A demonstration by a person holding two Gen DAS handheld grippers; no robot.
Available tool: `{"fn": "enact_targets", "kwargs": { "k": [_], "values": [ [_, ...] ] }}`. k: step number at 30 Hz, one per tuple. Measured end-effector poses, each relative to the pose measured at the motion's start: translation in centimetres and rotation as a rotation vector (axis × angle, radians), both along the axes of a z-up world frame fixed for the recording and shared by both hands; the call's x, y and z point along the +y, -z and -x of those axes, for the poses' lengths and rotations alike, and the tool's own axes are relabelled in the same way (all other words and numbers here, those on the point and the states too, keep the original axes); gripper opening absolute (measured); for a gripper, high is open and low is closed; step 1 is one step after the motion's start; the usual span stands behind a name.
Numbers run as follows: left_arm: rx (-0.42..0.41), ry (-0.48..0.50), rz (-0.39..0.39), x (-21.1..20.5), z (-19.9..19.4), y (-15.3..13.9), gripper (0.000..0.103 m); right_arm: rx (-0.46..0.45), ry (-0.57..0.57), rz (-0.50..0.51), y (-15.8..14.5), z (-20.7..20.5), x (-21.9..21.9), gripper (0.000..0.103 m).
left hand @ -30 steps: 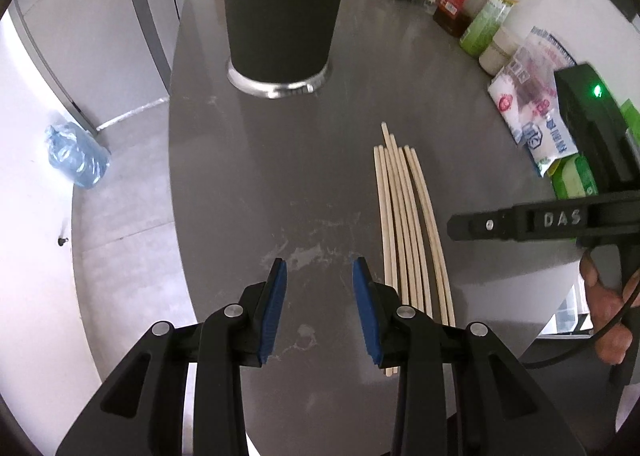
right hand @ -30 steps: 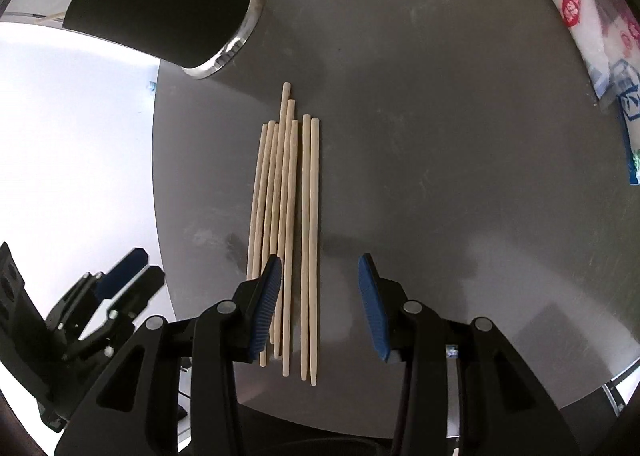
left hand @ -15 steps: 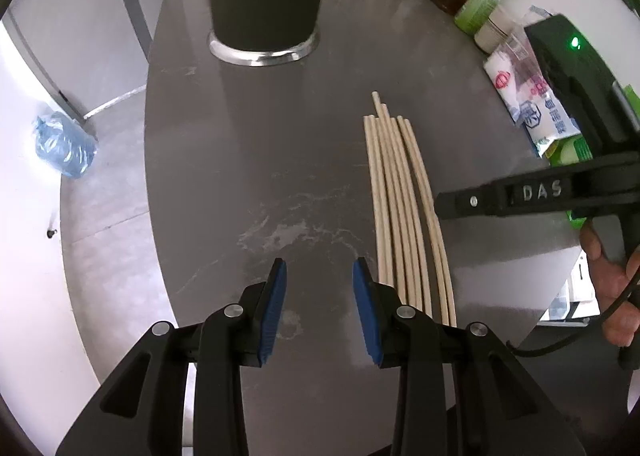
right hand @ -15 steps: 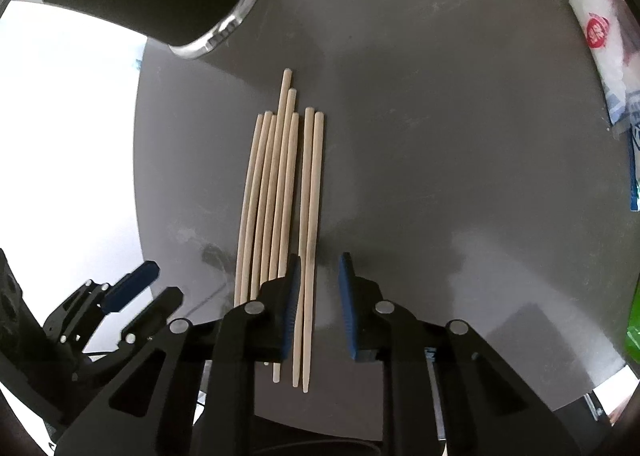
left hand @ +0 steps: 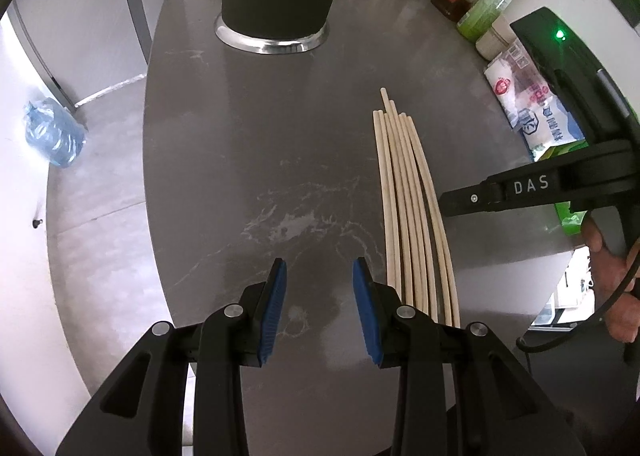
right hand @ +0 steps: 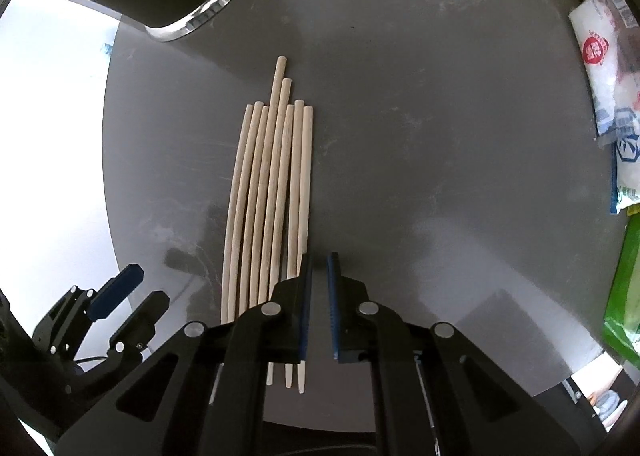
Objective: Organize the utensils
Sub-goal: 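Close the right gripper on one chopstick and pull it from the row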
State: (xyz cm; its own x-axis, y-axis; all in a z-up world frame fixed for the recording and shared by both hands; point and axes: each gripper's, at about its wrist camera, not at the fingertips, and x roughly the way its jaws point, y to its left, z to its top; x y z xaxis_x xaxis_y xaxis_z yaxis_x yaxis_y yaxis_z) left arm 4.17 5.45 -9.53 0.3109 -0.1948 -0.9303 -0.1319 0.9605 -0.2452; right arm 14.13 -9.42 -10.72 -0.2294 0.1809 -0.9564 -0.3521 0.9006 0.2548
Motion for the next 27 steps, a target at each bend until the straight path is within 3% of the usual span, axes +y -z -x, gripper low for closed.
{"fn": "enact_targets", "kwargs": {
  "k": [14, 23, 27],
  "values": [
    [-0.009, 0.017, 0.016, 0.2, -0.3, -0.2, 0.033, 0.02, 0.022, -0.021, 0.1, -0.8, -1.3, 0.009],
    [0.003, 0.043, 0.016, -0.5, -0.6, 0.1, 0.033, -0.021, -0.04, 0.108, -0.3, -0.5, 1.2, 0.007],
    [0.015, 0.038, 0.011, -0.3, -0.8, 0.3, 0.033, -0.015, -0.058, 0.121, -0.2, -0.8, 1.4, 0.004]
  ]
}}
